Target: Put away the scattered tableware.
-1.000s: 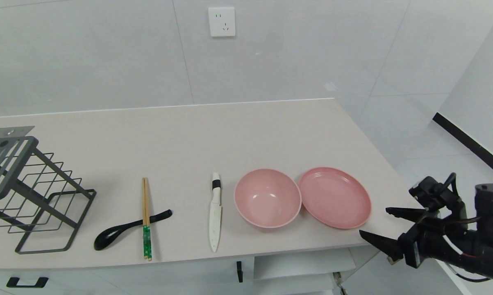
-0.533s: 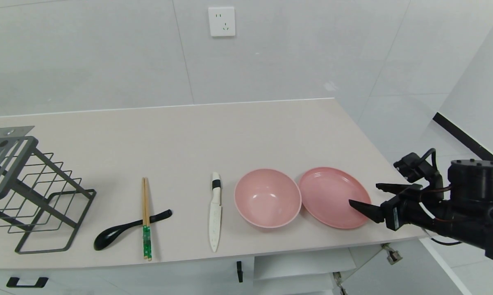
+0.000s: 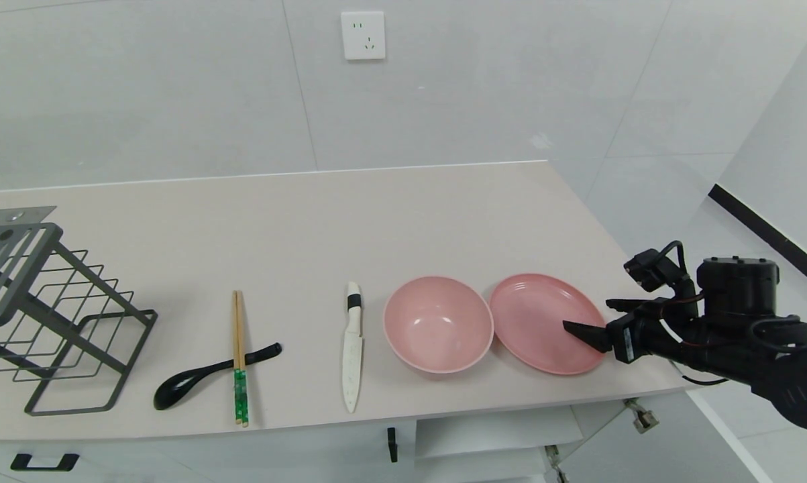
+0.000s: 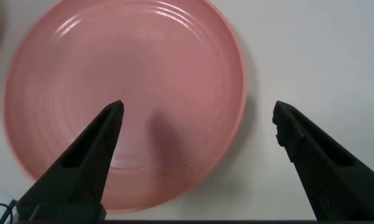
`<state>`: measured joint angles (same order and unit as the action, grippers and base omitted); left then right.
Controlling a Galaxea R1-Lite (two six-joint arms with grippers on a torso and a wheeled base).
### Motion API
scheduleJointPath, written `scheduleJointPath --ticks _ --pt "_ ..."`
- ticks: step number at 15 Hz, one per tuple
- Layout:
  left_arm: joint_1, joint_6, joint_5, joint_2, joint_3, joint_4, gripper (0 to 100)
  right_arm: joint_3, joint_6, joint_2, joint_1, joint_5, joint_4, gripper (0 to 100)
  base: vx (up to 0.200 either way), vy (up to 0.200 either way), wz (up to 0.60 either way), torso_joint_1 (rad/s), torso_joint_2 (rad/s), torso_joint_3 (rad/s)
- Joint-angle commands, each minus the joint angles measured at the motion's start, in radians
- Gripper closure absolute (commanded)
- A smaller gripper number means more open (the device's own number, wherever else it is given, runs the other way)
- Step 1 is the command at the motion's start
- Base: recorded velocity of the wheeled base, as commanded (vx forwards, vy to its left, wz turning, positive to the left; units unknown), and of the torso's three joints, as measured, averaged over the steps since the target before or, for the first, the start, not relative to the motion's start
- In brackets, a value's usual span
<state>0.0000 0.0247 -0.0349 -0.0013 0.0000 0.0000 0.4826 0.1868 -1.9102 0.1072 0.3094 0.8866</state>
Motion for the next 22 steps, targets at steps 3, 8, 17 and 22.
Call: scheduleJointPath --ticks 3,8,17,22 --pt "0.000 0.000 0.000 0.001 0.000 0.002 0 0.002 0.002 -0.041 0.011 0.002 0.002 0 0.000 0.000 0.00 0.000 0.00 0.000" --pt "0.000 0.001 0.000 0.001 0.000 0.002 0 0.008 -0.004 -0.067 0.088 0.002 0.008 0 0.000 0.000 0.00 0.000 0.00 0.000" --pt "0.000 0.000 0.000 0.001 0.000 0.000 0 0.010 -0.020 -0.125 0.032 -0.087 0.009 100 0.000 0.000 0.00 0.000 0.00 0.000" --pt "0.000 0.000 0.000 0.001 0.000 0.000 0 0.016 -0.078 0.003 0.037 -0.081 0.074 100 0.000 0.000 0.00 0.000 0.00 0.000"
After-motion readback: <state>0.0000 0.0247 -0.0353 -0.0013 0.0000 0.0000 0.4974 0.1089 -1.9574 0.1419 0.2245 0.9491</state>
